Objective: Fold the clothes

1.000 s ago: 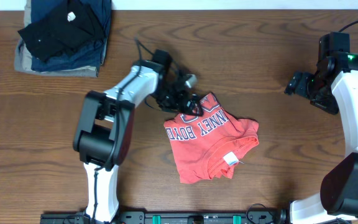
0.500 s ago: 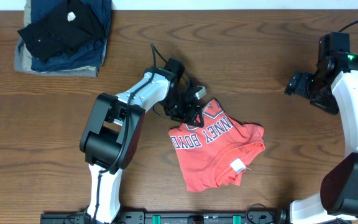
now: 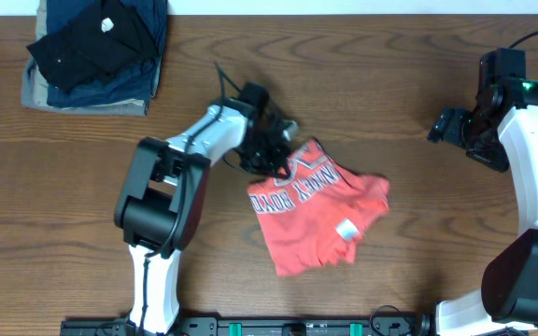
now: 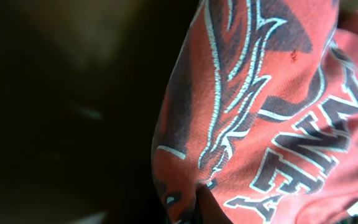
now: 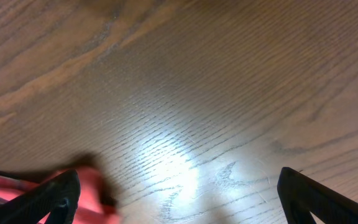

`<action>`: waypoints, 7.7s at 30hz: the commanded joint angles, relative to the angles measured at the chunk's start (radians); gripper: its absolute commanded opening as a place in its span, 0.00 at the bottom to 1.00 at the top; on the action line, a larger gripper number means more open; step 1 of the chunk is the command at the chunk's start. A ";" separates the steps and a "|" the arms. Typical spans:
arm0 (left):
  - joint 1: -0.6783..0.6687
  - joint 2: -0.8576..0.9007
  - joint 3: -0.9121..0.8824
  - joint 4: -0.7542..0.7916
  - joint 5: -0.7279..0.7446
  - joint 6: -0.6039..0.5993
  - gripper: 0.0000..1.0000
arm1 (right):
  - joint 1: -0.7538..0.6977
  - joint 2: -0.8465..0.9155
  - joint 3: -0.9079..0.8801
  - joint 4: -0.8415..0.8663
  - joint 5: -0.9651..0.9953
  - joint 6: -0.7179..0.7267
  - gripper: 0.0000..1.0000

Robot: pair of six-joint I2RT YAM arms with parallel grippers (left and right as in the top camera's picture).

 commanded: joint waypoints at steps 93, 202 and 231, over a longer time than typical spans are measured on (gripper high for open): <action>0.708 -0.006 0.609 0.369 -0.694 -0.355 0.11 | -0.001 -0.008 0.009 0.000 0.000 -0.009 0.99; 0.209 -1.826 -0.995 0.282 -0.423 -0.123 0.98 | -0.001 -0.008 0.009 0.000 0.000 -0.009 0.99; 0.487 -2.152 -1.457 0.966 -0.425 -0.115 0.98 | -0.001 -0.008 0.009 0.000 0.000 -0.009 0.99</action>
